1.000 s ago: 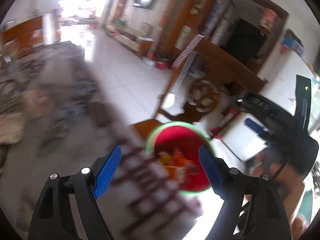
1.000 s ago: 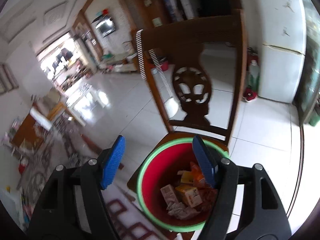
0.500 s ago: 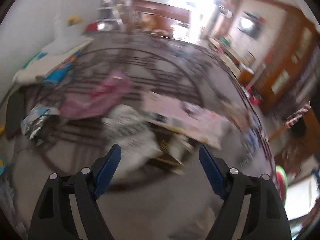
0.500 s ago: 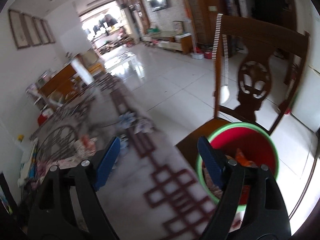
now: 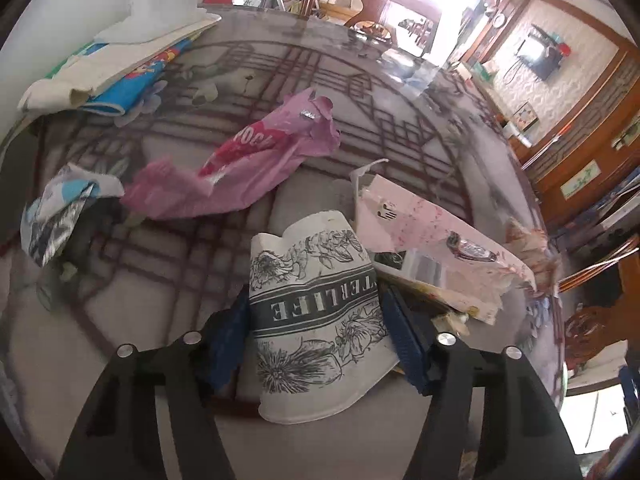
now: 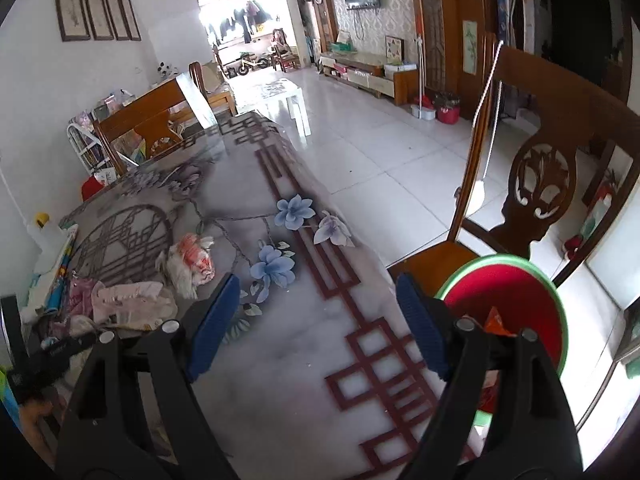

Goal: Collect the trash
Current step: 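Move both open tools back over the table, then grasp the white paper cup with the left tool while the right tool grasps the brown box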

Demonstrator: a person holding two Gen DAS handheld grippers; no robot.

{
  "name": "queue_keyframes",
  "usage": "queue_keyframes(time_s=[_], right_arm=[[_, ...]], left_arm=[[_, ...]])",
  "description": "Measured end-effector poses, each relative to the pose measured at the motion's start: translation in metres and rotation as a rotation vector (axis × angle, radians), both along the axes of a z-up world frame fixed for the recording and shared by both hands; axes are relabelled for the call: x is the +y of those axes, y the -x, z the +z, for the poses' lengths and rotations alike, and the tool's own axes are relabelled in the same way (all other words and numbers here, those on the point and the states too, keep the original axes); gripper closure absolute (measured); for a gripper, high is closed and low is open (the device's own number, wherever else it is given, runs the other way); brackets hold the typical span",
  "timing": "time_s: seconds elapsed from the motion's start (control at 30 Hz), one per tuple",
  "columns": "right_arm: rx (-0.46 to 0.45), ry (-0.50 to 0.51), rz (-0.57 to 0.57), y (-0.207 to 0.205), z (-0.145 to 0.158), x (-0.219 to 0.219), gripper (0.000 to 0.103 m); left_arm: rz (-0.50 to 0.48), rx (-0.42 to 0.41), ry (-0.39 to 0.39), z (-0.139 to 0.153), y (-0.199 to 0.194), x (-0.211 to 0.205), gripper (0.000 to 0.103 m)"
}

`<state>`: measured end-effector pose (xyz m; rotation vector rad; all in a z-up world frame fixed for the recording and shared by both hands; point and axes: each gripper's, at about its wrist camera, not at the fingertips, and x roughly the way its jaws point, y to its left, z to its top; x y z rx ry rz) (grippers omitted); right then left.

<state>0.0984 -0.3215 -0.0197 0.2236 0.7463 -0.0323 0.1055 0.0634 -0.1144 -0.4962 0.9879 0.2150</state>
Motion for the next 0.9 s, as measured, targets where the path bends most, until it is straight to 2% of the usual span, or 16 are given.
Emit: queue_keyframes(time_s=[0.13, 0.2, 0.33, 0.47, 0.57, 0.67, 0.73, 0.8, 0.9], right_arm=[[-0.004, 0.006, 0.047, -0.001, 0.001, 0.013, 0.024], [-0.001, 0.014, 0.084, -0.001, 0.001, 0.022, 0.024], [0.024, 0.02, 0.225, -0.003, -0.002, 0.055, 0.024], [0.031, -0.04, 0.401, 0.0, -0.001, 0.09, 0.024], [0.045, -0.068, 0.552, 0.004, -0.004, 0.13, 0.024], [0.043, 0.031, 0.67, 0.012, -0.008, 0.177, 0.024], [0.076, 0.066, 0.723, 0.015, -0.016, 0.201, 0.024], [0.134, 0.037, 0.744, 0.014, -0.025, 0.216, 0.024], [0.246, -0.108, 0.735, 0.007, -0.039, 0.234, 0.024]], left_arm=[[-0.028, -0.031, 0.05, 0.002, 0.024, 0.0, 0.061], [-0.06, -0.035, 0.046, 0.002, 0.036, -0.002, 0.061], [-0.111, -0.051, 0.031, 0.005, 0.067, -0.005, 0.061], [-0.139, -0.065, 0.037, -0.001, 0.095, -0.003, 0.061], [-0.11, -0.086, 0.032, -0.004, 0.111, 0.004, 0.061], [-0.053, -0.103, 0.061, -0.007, 0.121, 0.021, 0.061], [-0.007, -0.13, 0.055, -0.004, 0.125, 0.035, 0.061], [0.028, -0.15, 0.064, -0.002, 0.127, 0.043, 0.061], [0.078, -0.164, 0.107, -0.003, 0.128, 0.057, 0.06]])
